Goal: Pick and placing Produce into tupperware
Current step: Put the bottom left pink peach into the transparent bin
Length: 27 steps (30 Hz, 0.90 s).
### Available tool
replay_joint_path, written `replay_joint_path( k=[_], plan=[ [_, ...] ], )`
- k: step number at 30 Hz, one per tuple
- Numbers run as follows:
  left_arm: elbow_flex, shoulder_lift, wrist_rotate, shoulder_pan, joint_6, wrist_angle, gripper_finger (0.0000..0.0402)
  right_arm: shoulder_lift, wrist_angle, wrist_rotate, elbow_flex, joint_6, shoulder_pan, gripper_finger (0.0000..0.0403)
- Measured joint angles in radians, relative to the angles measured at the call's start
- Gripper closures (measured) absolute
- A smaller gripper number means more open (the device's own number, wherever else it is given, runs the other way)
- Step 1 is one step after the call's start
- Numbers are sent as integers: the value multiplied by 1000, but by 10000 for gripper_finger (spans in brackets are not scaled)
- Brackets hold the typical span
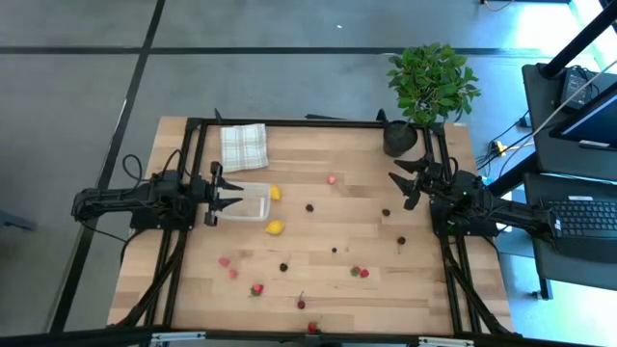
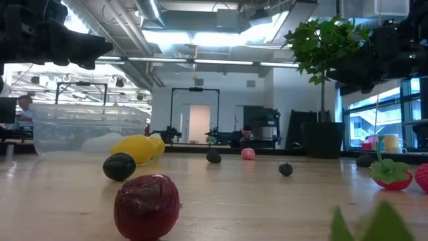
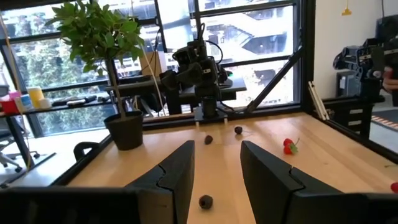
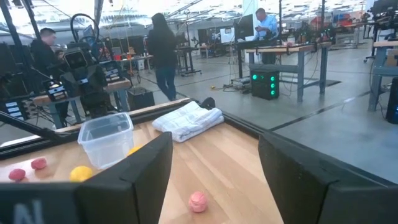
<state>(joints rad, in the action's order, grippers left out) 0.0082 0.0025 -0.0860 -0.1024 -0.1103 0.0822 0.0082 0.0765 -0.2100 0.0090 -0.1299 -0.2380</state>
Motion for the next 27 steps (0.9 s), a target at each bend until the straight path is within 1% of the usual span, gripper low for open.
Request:
replay_joint_path(
  k=[4,8,10,12,16,20,23,27],
  plan=[
    [0,0,0,0,5,0,278,0,-4,0,0,2,0,163],
    [0,0,6,0,-123,1,278,1,-30,4,0,-3,0,163],
    [0,0,18,0,-166,2,278,2,-31,25,0,-30,0,163],
    [0,0,20,0,-152,7,278,2,-32,28,0,-50,1,163],
    [0,0,21,0,-57,11,278,2,-32,28,0,-49,1,163],
    [0,0,22,0,-56,10,276,2,-32,28,0,-50,0,163],
    [0,0,23,0,-57,10,256,2,-32,28,0,-52,0,163],
    [0,0,25,0,-57,9,205,3,-32,28,0,-81,0,163]
  ],
)
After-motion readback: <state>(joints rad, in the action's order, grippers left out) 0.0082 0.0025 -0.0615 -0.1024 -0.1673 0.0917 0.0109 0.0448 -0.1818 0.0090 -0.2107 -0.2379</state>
